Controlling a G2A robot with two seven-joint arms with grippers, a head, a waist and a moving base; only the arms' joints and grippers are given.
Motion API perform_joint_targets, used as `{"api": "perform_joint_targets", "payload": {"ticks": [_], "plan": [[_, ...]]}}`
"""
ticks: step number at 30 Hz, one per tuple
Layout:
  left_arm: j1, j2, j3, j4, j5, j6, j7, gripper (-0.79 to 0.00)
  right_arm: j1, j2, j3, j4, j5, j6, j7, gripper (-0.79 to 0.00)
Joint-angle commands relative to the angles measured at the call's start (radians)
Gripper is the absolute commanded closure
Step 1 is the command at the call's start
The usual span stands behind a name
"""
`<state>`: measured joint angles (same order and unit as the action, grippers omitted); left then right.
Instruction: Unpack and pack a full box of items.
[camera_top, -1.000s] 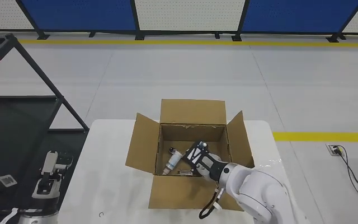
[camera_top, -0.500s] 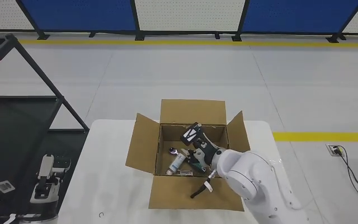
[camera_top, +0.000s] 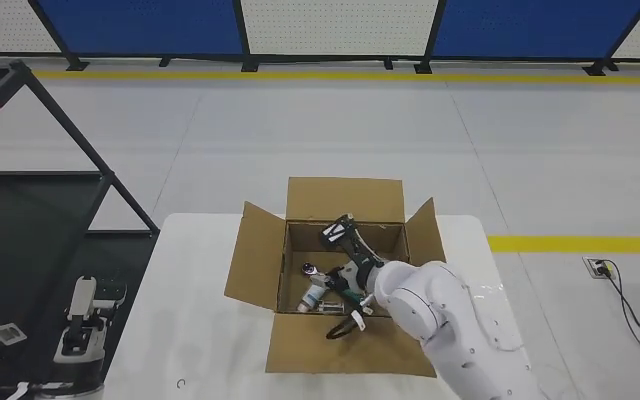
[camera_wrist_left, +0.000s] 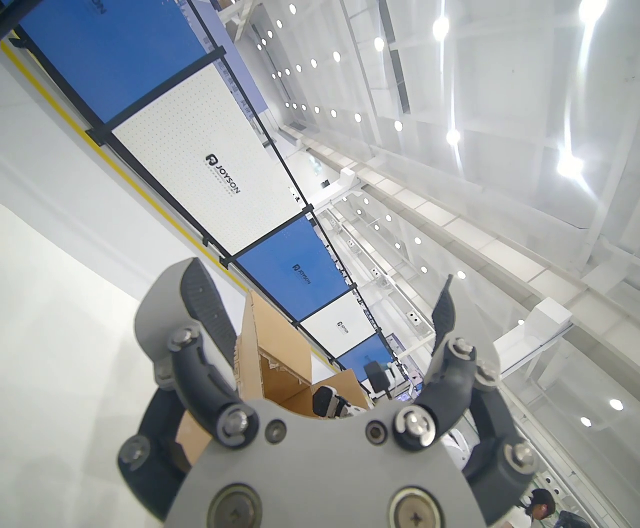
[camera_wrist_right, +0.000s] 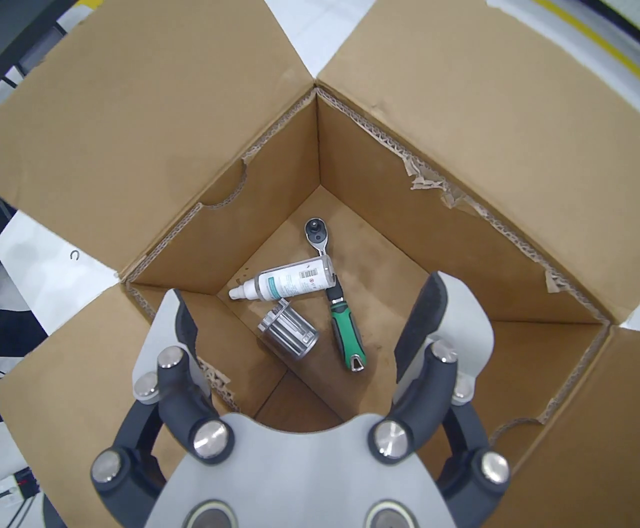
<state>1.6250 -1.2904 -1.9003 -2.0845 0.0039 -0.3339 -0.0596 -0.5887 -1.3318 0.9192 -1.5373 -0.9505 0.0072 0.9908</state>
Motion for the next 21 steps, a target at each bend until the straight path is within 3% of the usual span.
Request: {"api": "perform_joint_targets", "payload": {"ticks": [1, 11, 21], "plan": [[0.0, 0.0, 0.0, 0.0, 0.0, 0.0, 0.0, -0.785, 0.064, -0.02, -0.041, 0.104, 0.02, 0.052, 0.032, -0.785], [0.0, 0.0, 0.0, 0.0, 0.0, 0.0, 0.0, -0.785, 0.29, -0.146, -0.212, 0.538, 0.227, 0.227, 0.119, -0.785], [0.0, 0.0, 0.0, 0.0, 0.0, 0.0, 0.0, -0.785, 0.281, -0.147, -0.208, 0.541, 0.237, 0.234, 0.108, -0.785]]}}
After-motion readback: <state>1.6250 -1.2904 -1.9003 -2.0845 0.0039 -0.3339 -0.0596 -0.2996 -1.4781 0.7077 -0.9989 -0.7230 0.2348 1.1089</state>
